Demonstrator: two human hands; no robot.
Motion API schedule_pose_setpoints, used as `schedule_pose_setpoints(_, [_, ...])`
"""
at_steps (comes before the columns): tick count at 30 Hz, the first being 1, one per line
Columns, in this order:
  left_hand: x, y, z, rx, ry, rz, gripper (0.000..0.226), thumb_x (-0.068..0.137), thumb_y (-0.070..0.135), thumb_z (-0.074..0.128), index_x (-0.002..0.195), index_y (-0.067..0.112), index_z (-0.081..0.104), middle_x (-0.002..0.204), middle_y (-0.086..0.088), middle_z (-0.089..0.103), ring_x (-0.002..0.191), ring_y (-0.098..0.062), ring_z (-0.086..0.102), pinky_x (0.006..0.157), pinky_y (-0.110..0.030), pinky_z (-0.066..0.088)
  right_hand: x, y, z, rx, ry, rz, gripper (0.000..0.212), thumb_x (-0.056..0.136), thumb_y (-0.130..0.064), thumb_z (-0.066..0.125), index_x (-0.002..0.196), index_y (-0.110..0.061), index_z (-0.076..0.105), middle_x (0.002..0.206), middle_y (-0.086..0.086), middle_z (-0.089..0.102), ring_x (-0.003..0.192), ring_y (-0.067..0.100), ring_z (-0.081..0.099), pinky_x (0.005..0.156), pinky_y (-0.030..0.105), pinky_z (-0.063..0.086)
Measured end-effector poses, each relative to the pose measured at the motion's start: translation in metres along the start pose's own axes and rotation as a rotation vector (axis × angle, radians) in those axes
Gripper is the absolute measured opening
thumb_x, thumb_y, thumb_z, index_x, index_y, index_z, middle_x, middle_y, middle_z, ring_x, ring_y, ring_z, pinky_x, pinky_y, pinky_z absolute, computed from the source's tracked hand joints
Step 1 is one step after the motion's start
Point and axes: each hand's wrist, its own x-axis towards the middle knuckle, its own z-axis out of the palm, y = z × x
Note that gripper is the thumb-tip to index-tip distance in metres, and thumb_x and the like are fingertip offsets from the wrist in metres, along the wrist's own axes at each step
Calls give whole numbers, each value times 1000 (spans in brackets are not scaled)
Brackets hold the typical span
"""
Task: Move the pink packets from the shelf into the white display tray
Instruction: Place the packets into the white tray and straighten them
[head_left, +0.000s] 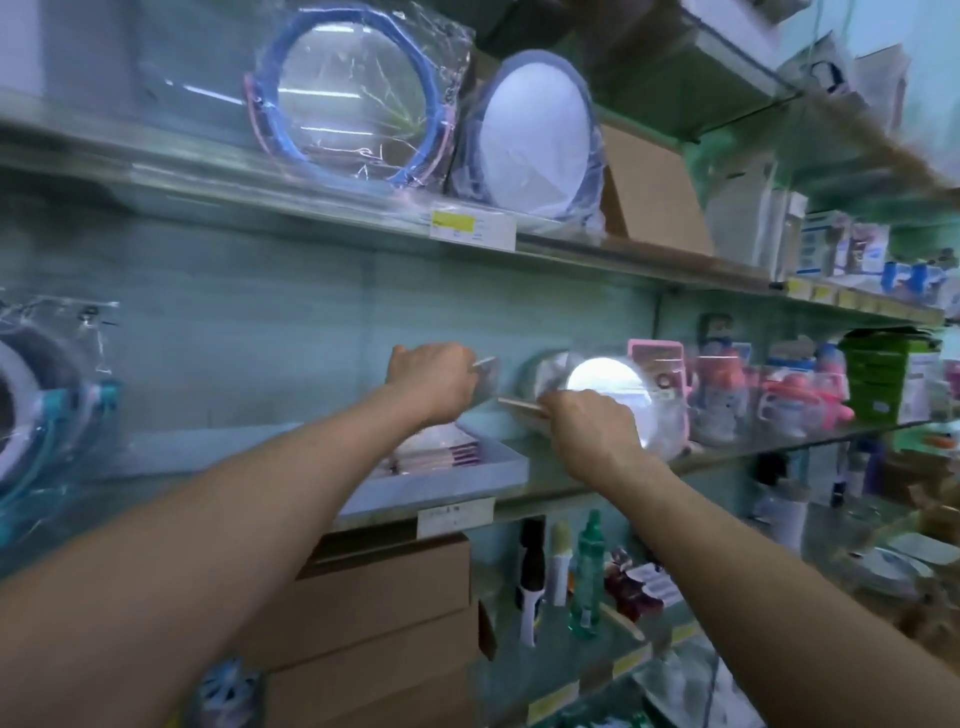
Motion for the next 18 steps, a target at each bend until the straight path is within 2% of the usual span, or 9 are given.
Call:
schedule_pose_setpoints(2, [10,-12,6,-136,-37,-126,21,95,24,40,83,15,55,103,-12,66,98,-32,60,76,-32,40,16,2,7,54,21,-63,34,90,-2,43,119,-14,56,112,13,64,104,34,60,78,34,44])
schedule_pose_setpoints(5, [22,-26,15,-324,-73,-292,22,90,18,44,72,12,55,80,-12,66,79,-32,65,69,-33,50,38,6,20,108,45,-146,34,88,-2,44,118,-15,55,110,12,65,100,33,61,72,32,42])
schedule_pose_setpoints(8, [22,-33,21,-425,-66,-429,30,92,13,45,62,14,49,68,-7,58,60,-25,57,55,-27,43,57,7,34,174,53,-228,31,87,0,44,113,-14,55,106,11,66,96,32,62,66,29,35])
schedule_pose_setpoints(12, [15,-43,26,-585,12,-612,19,94,12,48,78,7,58,83,-13,59,75,-25,54,64,-27,42,78,4,50,344,106,-324,22,88,-4,48,105,-14,57,102,10,62,93,32,61,65,29,33])
schedule_pose_setpoints(15, [5,-49,24,-696,78,-752,19,94,10,50,80,5,61,86,-15,61,66,-26,57,53,-24,43,88,-5,63,480,120,-373,21,90,-5,44,101,-16,59,99,10,56,88,34,60,63,31,34])
schedule_pose_setpoints(17, [-1,-53,22,-734,91,-836,17,94,11,51,81,6,61,88,-14,61,62,-23,56,50,-22,42,93,-12,67,557,103,-394,19,90,-8,45,99,-16,59,97,9,60,88,34,59,63,32,38])
schedule_pose_setpoints(18, [-4,-55,21,-755,95,-871,13,94,13,52,88,6,62,91,-14,62,63,-22,57,51,-23,42,95,-16,68,596,96,-393,18,90,-9,46,98,-16,60,97,8,63,88,33,59,64,33,41])
